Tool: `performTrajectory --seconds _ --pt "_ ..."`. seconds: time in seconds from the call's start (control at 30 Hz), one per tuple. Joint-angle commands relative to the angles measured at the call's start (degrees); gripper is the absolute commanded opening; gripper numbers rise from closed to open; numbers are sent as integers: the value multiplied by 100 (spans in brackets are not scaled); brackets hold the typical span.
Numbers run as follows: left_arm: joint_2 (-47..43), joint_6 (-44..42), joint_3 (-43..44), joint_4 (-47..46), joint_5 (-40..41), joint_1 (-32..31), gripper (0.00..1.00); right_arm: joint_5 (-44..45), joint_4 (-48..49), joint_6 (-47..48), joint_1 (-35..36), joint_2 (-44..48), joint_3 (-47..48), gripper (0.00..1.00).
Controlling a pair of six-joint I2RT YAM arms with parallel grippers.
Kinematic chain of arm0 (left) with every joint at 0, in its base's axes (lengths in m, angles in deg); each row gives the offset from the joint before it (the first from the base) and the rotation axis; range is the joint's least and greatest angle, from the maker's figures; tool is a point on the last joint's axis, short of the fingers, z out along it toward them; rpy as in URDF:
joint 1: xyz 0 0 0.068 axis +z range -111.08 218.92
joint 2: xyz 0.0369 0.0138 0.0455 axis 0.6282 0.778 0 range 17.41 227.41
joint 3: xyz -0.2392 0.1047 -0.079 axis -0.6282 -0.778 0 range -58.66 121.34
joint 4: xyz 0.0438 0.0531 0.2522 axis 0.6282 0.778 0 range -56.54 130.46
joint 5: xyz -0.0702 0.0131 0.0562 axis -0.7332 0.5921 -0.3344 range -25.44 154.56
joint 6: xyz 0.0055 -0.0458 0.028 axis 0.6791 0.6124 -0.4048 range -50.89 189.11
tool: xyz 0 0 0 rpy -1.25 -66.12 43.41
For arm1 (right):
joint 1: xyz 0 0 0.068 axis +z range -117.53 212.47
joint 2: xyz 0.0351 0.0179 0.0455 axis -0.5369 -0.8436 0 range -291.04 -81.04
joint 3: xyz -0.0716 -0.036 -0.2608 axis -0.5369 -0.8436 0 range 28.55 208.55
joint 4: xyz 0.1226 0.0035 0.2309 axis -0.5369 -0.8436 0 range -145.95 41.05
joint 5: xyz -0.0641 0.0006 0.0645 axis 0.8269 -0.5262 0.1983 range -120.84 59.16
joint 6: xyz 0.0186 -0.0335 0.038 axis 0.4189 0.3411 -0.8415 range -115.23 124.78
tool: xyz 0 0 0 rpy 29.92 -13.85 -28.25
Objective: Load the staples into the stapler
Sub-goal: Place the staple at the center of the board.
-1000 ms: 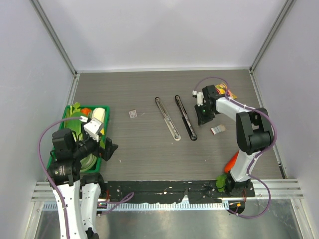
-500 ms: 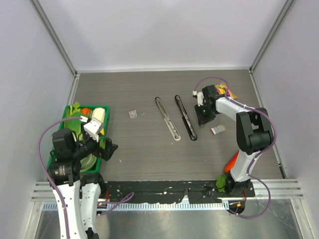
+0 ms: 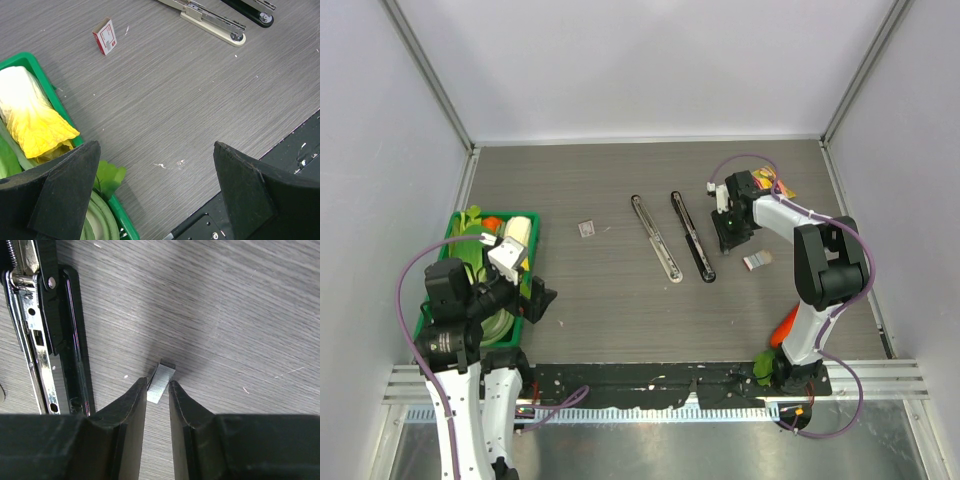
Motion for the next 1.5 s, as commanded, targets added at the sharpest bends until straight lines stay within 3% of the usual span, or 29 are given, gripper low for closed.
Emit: performTrajectory --seconds 0.0,0.27,1.47 --pt "-61 -89 43 -3 -140 46 100 90 144 39 15 194 6 31" --pt "-52 -97 43 5 -140 46 100 29 170 -22 -29 317 -3 36" --pt "-79 -98 34 6 -148 46 100 -16 162 -14 -187 142 -20 36"
